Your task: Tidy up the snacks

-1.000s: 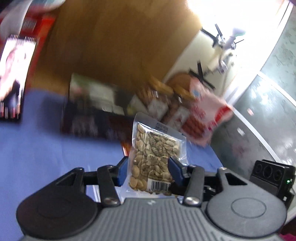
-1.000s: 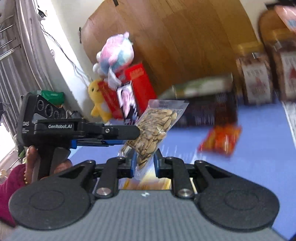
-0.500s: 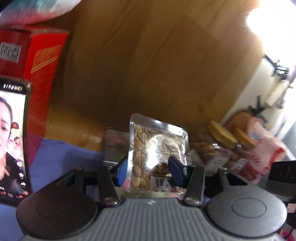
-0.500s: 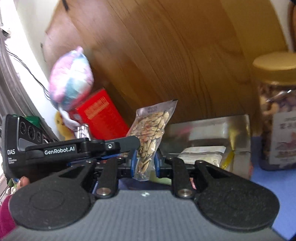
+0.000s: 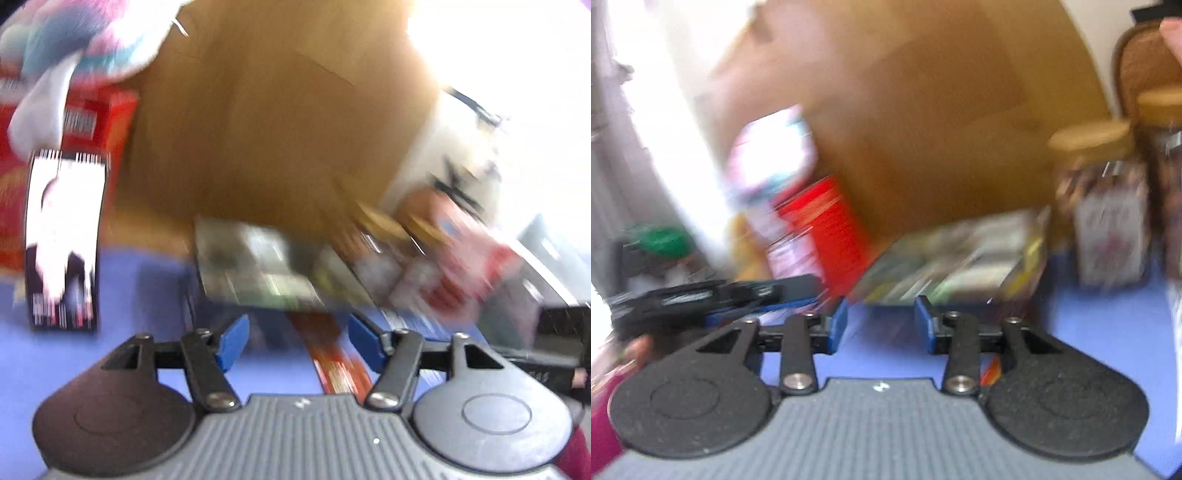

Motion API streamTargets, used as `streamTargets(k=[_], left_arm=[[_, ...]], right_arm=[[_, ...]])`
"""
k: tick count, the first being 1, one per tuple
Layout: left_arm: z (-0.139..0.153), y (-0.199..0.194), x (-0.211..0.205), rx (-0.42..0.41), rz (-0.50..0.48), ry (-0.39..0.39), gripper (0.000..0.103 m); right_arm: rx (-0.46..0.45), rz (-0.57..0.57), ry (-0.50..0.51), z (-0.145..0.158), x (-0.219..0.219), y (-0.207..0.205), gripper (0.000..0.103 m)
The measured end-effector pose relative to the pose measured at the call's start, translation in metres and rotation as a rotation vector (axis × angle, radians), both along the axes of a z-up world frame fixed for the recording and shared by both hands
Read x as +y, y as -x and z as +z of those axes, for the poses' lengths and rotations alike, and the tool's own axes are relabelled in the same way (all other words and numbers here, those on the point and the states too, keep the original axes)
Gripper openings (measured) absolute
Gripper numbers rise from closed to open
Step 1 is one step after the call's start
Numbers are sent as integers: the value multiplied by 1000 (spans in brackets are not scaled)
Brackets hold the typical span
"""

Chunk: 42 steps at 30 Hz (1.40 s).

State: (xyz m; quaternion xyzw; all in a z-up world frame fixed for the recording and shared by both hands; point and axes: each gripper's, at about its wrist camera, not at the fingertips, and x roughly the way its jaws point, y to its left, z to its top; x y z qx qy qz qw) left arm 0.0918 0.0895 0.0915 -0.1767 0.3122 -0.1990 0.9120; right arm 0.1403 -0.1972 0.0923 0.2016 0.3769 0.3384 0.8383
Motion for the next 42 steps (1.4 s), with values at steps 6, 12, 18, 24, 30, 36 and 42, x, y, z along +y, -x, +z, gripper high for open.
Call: streamTargets(k=[6,12,18,24,30,36,42], left_arm=[[-47,106,-13,166,-185,48,65],[-82,134,-21,274,-154,126,65],[-83,137,-34,258,-118,83,65],[-78,146,-43,232,-78,4,65],[-69,164,-41,176,-8,-82,66],[-49,166,-30,65,83,-197,75],[-48,147,-32,-29,229,-333,75]], right_arm=[[10,155,198,-25,0,136,49],[-64,192,337,-39,22,191,49],[-70,140,306,-38,28,188,50],[-48,86,268,-43,26,195,50],[-56,0,242,-40,21,210,50],[-141,-170,265,-27,12,219,62],[-150,-390,309,-24,6,187,64]])
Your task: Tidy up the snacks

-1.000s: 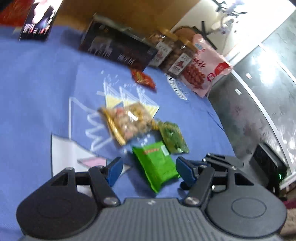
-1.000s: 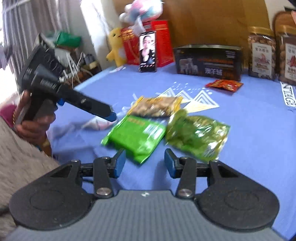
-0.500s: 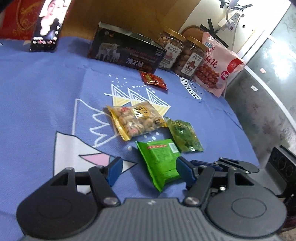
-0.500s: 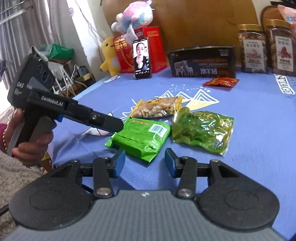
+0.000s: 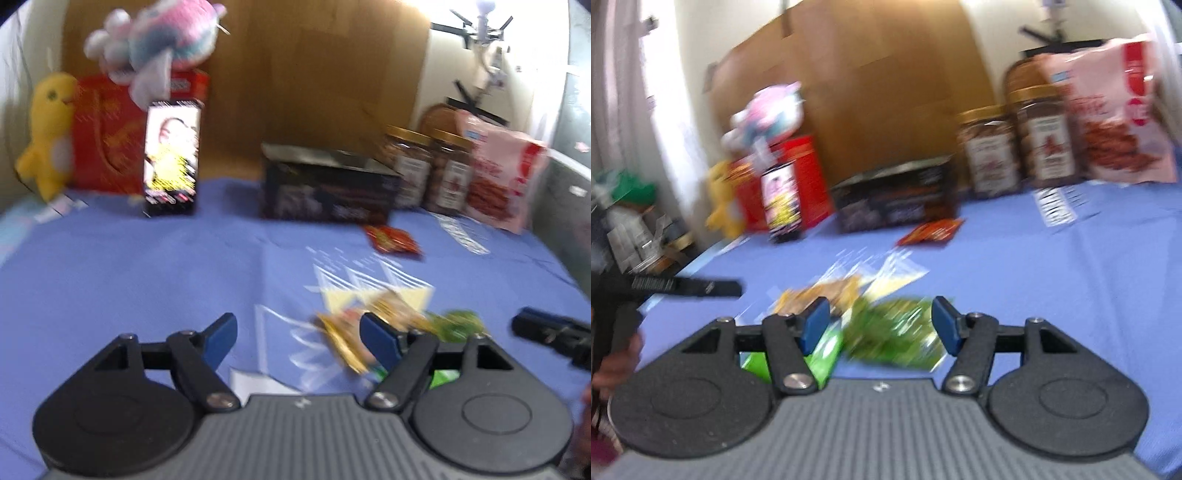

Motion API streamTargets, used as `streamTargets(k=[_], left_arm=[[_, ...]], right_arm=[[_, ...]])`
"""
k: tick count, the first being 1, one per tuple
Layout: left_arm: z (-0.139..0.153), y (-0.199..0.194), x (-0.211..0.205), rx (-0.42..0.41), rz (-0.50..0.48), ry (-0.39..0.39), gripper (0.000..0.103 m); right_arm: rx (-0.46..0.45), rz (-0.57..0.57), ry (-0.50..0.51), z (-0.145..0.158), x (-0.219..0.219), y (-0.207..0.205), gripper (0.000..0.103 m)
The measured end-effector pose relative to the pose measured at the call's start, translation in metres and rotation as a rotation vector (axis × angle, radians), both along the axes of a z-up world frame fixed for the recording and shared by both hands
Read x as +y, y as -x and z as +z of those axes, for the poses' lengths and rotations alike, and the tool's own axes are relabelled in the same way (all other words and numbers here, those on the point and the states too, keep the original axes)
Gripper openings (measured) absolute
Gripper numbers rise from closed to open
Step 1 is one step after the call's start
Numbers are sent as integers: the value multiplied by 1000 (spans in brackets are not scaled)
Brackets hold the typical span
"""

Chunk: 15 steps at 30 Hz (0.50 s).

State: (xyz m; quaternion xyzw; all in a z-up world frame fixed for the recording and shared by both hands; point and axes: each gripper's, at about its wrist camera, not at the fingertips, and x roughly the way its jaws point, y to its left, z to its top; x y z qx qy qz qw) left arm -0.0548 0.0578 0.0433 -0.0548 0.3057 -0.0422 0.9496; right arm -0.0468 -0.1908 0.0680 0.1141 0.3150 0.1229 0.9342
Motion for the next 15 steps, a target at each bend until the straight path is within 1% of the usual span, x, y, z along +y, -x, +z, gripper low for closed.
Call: streamTargets(k=[2,4,6,8,11,15], left_arm=[[-3,-5,-2,-33,37,-27,75],[-6,-9,-1,-49,46,-21,75],[-9,-13,-1,-54,54,-18,75],[-12,-16,-1,-63,57,-33,75],[-16,-20,1,-79,61,-47,75],[-25,-29,7,-85,72,-20,75]], right_arm=[[-4,-29,-8,-5,0,-10,64],[-9,-43,3,-10,1,-20,64],[-29,-58,45,-14,3,-28,64],[-51,-77,83,-18,3,-31,64],[-22,-103,52,-25,-5,-32,64],[-44,-130,21,-23,-10,-27,64]])
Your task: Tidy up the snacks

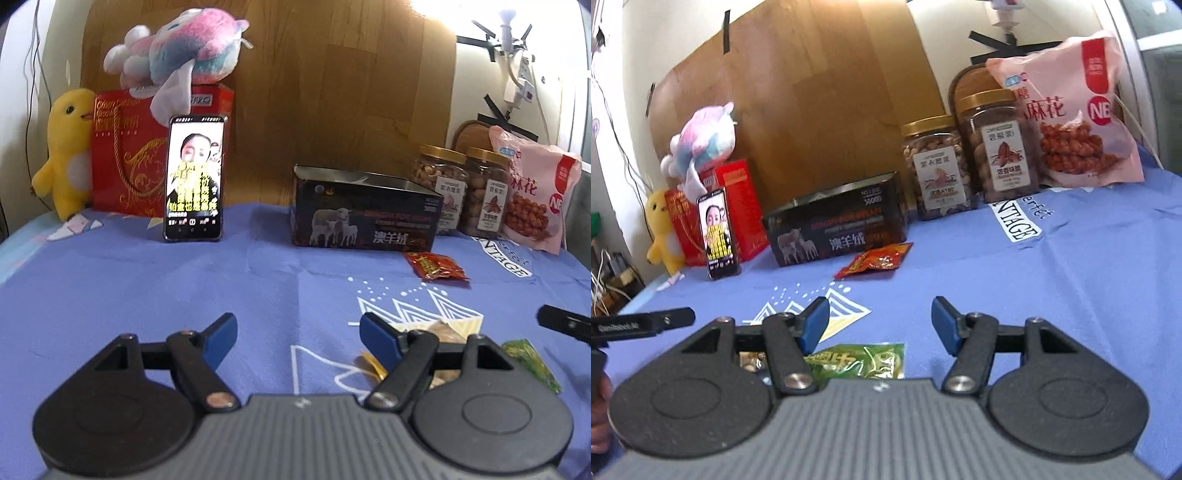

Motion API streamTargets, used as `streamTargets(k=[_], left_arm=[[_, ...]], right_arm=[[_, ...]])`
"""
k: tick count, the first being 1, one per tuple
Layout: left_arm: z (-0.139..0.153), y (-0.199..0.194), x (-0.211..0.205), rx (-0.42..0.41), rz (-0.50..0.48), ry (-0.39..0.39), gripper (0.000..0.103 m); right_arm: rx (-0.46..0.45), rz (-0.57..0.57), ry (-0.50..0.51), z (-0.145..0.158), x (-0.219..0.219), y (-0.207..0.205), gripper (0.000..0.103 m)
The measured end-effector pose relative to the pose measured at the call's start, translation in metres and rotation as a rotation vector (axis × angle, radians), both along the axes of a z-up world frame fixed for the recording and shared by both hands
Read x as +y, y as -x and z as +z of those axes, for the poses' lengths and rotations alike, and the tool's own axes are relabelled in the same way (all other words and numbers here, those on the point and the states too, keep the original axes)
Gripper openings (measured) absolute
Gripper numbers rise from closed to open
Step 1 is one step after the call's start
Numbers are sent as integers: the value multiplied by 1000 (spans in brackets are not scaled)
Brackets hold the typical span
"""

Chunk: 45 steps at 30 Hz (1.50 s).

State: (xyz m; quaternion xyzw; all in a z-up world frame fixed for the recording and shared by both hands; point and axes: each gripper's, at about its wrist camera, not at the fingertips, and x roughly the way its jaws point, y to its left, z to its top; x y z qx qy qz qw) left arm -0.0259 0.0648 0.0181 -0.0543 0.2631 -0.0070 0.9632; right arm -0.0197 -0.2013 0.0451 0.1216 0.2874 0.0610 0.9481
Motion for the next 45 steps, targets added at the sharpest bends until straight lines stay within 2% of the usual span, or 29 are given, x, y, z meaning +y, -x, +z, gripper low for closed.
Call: streamTargets(k=[3,6,9,12,18,26,28,30,32,39,42,45], left_arm=[[-9,-3,3,16,1,26,74],[-6,8,2,-51,-13,26,75],[-3,17,-4,-102,-34,-10,78],[-2,18,-8,-122,-64,-25,80],[-1,19,-1,-129,-78,25,80],[3,39,-1,-234,-153,47,82],[4,45,-1,-263,-174,56,84],[5,51,0,-297,-193,62,93],[6,56,-2,-318,-216,66,93],[5,53,-7,-293,-318,76,93],[4,51,-9,-280,-320,81,93],[4,49,-8,-273,-294,87,93]], right_arm=[[-5,2,1,0,1,1,64],[9,-1,-2,-1,0,-2,64],[13,-11,-7,-2,-1,-2,64],[11,-22,-13,-2,-2,-1,64],[27,-61,-4,-3,-4,-2,64],[104,-122,37,-10,-2,-11,64],[129,-149,44,-12,-3,-14,64],[138,-173,53,-13,-3,-15,64],[143,-187,65,-13,-2,-16,64],[144,-194,57,-14,-3,-16,65],[141,-196,48,-14,-3,-15,65],[139,-178,33,-14,-4,-16,71]])
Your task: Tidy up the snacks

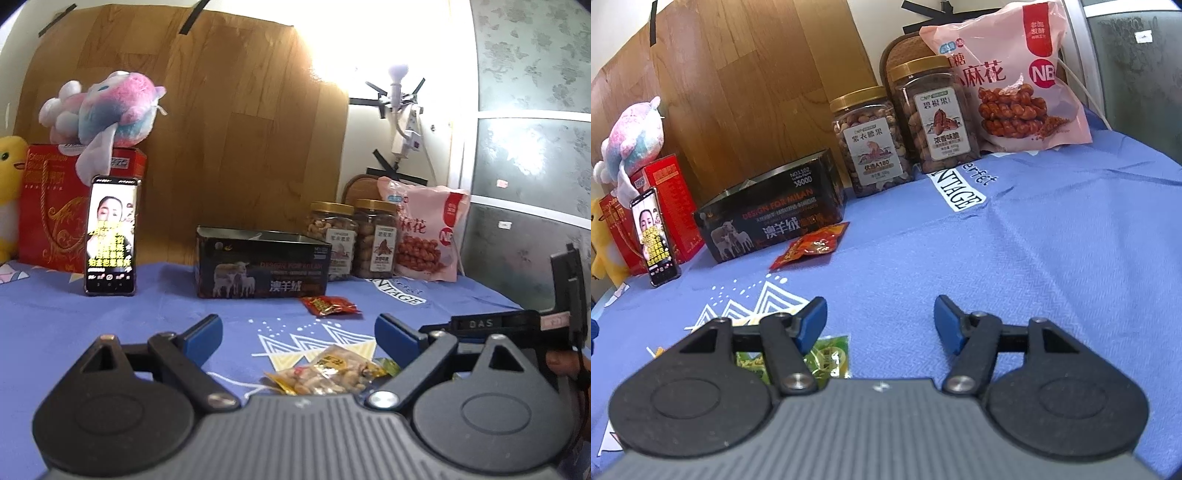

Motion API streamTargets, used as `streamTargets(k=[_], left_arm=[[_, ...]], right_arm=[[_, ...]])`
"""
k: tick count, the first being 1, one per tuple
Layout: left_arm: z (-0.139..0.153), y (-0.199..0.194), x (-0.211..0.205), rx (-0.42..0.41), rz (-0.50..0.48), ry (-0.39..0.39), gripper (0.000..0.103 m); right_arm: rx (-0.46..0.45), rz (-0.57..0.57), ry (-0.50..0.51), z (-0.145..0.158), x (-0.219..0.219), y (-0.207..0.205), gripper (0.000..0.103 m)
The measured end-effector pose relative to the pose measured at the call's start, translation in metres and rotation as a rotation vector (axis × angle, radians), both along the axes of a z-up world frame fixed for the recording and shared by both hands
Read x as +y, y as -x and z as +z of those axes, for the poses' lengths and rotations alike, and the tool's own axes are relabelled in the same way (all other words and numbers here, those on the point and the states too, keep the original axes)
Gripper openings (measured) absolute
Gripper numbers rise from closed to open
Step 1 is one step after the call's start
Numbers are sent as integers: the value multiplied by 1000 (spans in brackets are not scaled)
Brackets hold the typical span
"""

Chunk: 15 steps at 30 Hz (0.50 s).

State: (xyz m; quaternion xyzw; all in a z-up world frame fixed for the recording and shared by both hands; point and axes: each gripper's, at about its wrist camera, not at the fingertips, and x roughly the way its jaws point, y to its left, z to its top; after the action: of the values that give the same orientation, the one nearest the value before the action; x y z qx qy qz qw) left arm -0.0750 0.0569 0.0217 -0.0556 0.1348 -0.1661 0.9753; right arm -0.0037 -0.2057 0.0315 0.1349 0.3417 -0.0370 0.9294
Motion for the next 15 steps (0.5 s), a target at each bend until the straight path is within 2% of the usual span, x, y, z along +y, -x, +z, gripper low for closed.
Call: streamTargets(k=[2,6,10,15], left_arm=[[0,-1,2,8,16,11,93],[1,-7,9,48,48,45,93],[5,-30,16,173,47,72,93],[25,-79,18,268,-5,97,93]], right_arm=[[1,20,-8,0,0,-2,77],[1,54,-21,0,2,-4,78],[-20,87,-38,1,2,-1,78],[-71,128,-63,5,0,5,78]])
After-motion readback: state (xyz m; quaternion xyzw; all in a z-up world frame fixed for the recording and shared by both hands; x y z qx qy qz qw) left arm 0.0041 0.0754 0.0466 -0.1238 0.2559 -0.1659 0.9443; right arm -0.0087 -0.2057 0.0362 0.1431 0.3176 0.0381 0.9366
